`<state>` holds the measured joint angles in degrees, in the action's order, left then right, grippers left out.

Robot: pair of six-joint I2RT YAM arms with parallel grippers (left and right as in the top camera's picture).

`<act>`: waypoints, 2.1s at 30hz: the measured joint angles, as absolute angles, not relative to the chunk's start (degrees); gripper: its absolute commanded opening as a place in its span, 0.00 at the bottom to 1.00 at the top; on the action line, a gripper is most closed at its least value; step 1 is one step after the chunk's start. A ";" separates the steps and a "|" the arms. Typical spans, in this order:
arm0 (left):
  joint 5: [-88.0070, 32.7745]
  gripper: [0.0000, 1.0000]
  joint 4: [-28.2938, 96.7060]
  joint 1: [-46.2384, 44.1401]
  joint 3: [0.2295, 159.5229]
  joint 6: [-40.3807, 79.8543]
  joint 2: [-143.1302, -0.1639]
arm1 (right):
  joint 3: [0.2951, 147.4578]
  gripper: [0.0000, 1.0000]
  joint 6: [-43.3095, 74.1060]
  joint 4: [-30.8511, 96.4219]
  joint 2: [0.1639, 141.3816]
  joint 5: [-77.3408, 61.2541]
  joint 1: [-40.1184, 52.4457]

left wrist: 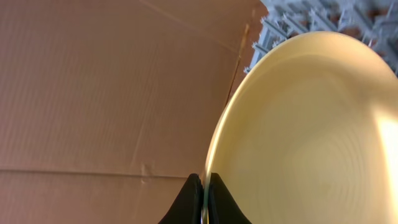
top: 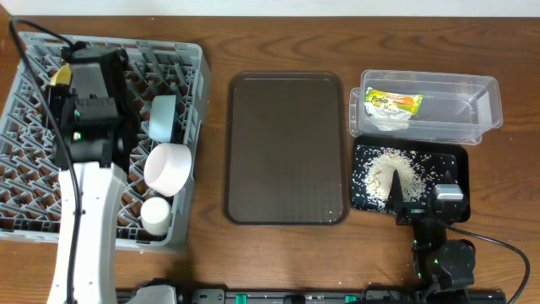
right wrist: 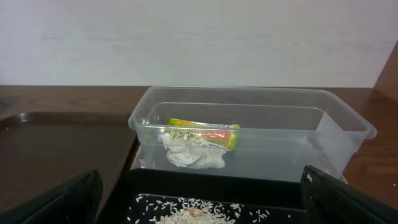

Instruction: Sort waste into correct bins and load items into the dishwasher

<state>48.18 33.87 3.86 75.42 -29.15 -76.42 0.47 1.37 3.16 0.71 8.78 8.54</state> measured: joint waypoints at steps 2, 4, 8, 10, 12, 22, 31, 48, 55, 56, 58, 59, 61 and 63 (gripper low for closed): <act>47.31 0.06 32.60 4.38 75.42 -33.12 -78.02 | 0.47 0.99 1.37 3.18 0.71 8.75 8.54; 46.46 0.06 30.63 4.40 75.42 -37.01 -79.44 | 0.47 0.99 1.37 3.18 0.71 8.78 8.54; 44.58 0.06 28.51 4.40 75.42 -44.71 -82.11 | 0.47 0.99 1.37 3.18 0.71 8.75 8.54; 43.55 0.06 28.25 4.40 75.42 -47.29 -83.70 | 0.47 0.99 1.37 3.18 0.71 8.75 8.54; 43.03 0.06 28.16 4.40 75.42 -48.86 -85.36 | 0.47 0.99 1.37 3.18 0.71 8.75 8.54; 42.00 0.07 25.39 4.38 75.42 -51.48 -90.37 | 0.47 0.99 1.37 3.18 0.71 8.75 8.54; 42.41 0.46 29.06 -1.28 75.42 -51.51 -84.49 | 0.47 0.99 1.37 3.18 0.71 8.75 8.54; 42.11 0.49 41.89 -8.67 75.44 -32.01 -78.19 | 0.47 0.99 1.37 3.18 0.71 8.75 8.54; 31.24 0.73 51.24 -20.27 75.46 -12.60 -67.79 | 0.47 0.99 1.37 3.18 0.71 8.75 8.54; 28.97 0.83 52.25 -21.63 75.46 -10.15 -66.19 | 0.45 0.99 1.37 3.18 0.71 8.75 8.54; 25.61 0.85 53.10 -23.83 75.46 -6.26 -63.90 | 0.47 0.99 1.37 3.16 0.71 8.78 8.54; 24.23 0.87 53.17 -24.88 75.46 -4.93 -62.96 | 0.45 0.99 1.37 3.18 0.71 8.78 8.54; 21.41 0.88 53.36 -27.07 75.46 -2.90 -61.28 | 0.45 0.99 1.37 3.18 0.71 8.75 8.54; 19.07 0.89 53.39 -28.49 75.46 -1.87 -60.29 | 0.45 0.99 1.37 3.18 0.71 8.75 8.54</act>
<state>19.07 53.39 -28.49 75.46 -1.87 -60.29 0.45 1.37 3.18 0.71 8.75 8.54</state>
